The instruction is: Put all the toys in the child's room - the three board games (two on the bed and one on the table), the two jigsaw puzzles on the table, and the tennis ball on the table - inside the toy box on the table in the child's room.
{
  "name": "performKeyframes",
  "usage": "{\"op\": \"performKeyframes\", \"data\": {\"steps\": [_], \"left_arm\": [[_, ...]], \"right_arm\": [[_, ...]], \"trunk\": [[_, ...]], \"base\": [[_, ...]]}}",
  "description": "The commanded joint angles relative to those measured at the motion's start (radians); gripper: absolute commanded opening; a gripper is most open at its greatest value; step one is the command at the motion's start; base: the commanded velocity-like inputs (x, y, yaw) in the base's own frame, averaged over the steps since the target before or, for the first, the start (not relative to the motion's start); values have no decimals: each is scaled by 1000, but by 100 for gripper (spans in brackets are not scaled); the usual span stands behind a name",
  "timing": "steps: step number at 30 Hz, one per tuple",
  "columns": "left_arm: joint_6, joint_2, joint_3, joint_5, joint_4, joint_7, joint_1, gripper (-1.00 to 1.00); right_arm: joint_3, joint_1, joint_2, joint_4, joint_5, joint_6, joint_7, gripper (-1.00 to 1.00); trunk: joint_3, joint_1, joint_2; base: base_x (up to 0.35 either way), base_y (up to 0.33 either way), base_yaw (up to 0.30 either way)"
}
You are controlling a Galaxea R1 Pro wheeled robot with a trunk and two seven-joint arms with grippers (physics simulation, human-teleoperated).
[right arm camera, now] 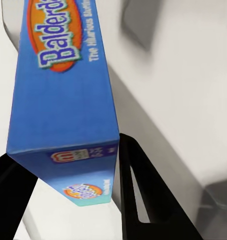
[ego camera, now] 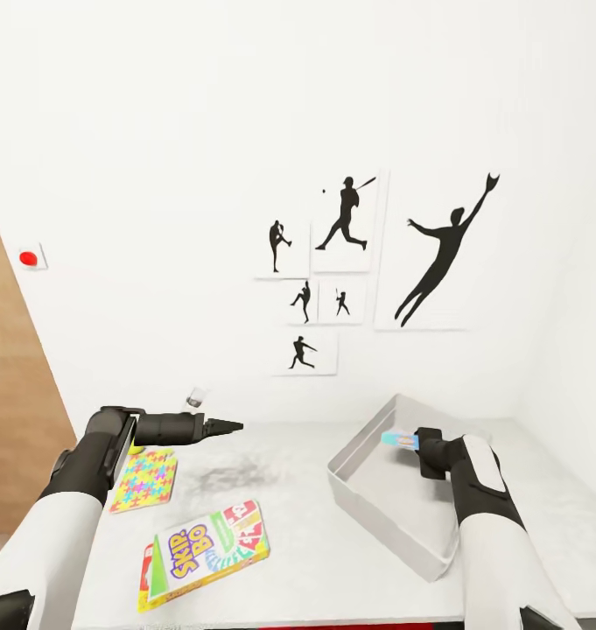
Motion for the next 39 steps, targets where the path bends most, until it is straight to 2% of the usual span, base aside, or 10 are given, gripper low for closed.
{"op": "performKeyframes", "data": {"steps": [1, 13, 31, 39], "left_arm": [[10, -1, 2, -10, -1, -9, -1, 100], [10, -1, 2, -10, -1, -8, -2, 100], [10, 1, 3, -10, -1, -10, -1, 100], [10, 0, 3, -10, -1, -9, -1, 100]], "right_arm": [[-4, -2, 1, -2, -3, 6, -5, -100], [-20, -3, -2, -5, -1, 5, -5, -100], [-22, -1, -6, -17, -3, 8, -5, -100], [-22, 1, -11, -22, -3, 8, -5, -100]], "trunk": [[-4, 1, -2], [-23, 1, -2], [-47, 1, -2], [-51, 1, -2]], "base": [[0, 0, 97], [0, 0, 84], [0, 0, 5], [0, 0, 0]]}}
